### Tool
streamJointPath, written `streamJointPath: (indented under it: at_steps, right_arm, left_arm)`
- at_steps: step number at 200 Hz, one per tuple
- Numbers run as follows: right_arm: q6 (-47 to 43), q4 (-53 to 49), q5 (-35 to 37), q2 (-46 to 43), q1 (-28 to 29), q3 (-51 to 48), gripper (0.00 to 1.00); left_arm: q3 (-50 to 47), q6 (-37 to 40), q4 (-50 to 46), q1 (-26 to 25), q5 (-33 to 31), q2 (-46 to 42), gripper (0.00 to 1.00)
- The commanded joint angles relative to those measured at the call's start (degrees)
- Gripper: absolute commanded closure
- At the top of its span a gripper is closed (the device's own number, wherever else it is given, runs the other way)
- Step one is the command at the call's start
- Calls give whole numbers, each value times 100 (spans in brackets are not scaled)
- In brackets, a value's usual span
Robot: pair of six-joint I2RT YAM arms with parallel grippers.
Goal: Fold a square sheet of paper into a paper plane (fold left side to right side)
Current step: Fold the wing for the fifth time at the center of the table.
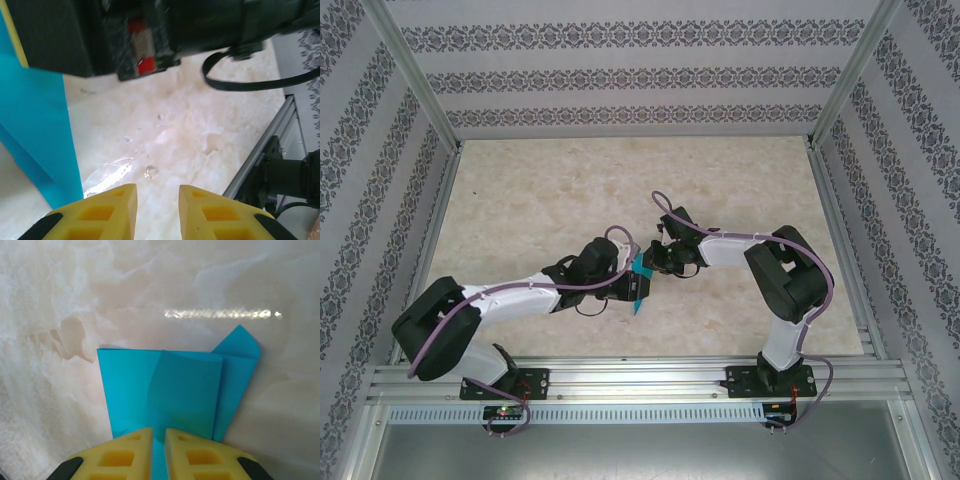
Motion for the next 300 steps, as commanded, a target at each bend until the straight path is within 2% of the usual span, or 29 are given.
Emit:
streamJointPath:
  at_steps: [1,90,183,262,300]
  right_arm:
    - [-104,-319,351,314,28,-21,83]
    - [-117,-326,336,340,29,-8,83]
    - [-234,-395,285,308,5,92,82]
    - [-137,-96,16,-811,-112,-206,83]
    - [353,316,-119,-1180,73,-901,93]
  left_arm:
    - [-118,-184,189,-104,-81,251,71]
    - [-206,-158,225,-240,-277,989,72]
    - [-482,-318,209,-447,-422,1056,73]
    - [-583,-356,139,-554,-458,1146,76]
    - [-553,-373,131,-571,-474,1192,79]
